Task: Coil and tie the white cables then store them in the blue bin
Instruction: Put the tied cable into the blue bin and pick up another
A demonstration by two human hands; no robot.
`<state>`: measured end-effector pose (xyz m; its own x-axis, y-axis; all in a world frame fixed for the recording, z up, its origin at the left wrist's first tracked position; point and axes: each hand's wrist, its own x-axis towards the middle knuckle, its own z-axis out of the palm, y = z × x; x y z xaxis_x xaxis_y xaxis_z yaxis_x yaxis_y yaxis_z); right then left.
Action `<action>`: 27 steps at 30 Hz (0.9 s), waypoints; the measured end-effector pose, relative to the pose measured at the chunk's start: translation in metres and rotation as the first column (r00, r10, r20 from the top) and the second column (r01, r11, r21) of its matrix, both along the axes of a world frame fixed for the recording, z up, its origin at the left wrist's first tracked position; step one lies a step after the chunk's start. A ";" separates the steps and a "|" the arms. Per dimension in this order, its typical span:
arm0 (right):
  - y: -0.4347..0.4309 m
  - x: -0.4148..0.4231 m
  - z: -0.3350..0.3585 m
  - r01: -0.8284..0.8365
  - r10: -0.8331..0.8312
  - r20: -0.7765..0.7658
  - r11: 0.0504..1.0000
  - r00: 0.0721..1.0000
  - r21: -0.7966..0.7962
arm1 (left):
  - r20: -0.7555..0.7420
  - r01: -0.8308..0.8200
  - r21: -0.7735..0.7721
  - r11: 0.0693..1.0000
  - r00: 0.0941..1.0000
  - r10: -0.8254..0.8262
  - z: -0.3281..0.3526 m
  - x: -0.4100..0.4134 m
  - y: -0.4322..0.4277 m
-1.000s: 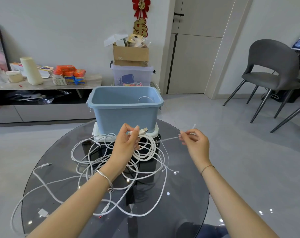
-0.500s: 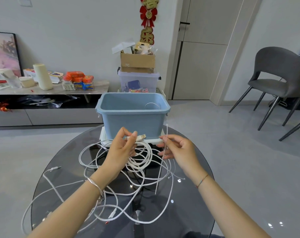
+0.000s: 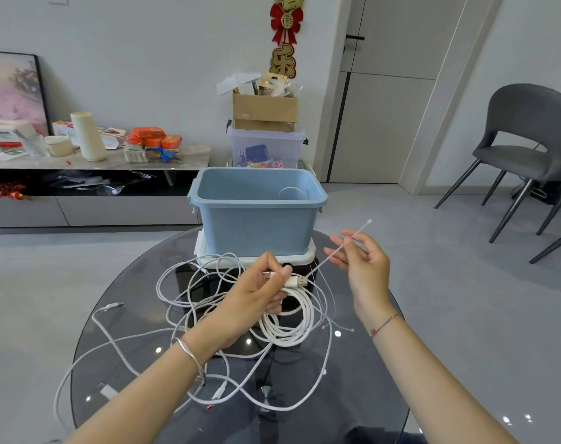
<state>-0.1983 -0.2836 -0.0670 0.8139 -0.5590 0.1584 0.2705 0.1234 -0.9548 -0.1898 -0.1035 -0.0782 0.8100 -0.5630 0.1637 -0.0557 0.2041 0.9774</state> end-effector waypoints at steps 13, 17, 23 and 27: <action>0.033 -0.004 -0.002 -0.444 0.482 -0.303 0.876 0.822 0.187 | 0.036 -0.002 0.043 0.999 0.999 0.000 -0.006 0.008 0.006; 0.032 -0.006 0.002 -0.518 0.547 -0.339 0.836 0.766 0.180 | 0.087 -0.033 0.150 0.988 0.996 0.020 -0.012 0.011 0.010; 0.033 -0.010 0.004 -0.562 0.533 -0.382 0.826 0.755 0.044 | 0.227 -0.129 0.294 0.947 0.972 0.062 -0.020 0.009 0.011; 0.034 -0.010 0.001 -0.532 0.499 -0.378 0.847 0.780 0.021 | 0.298 -0.195 0.331 0.923 0.950 0.094 -0.024 0.009 0.011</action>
<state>-0.2085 -0.2493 -0.0656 0.9842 -0.0378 -0.1728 -0.1702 0.0636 -0.9833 -0.1808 -0.0924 -0.1020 0.8392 -0.5051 0.2017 -0.3314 -0.1808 0.9260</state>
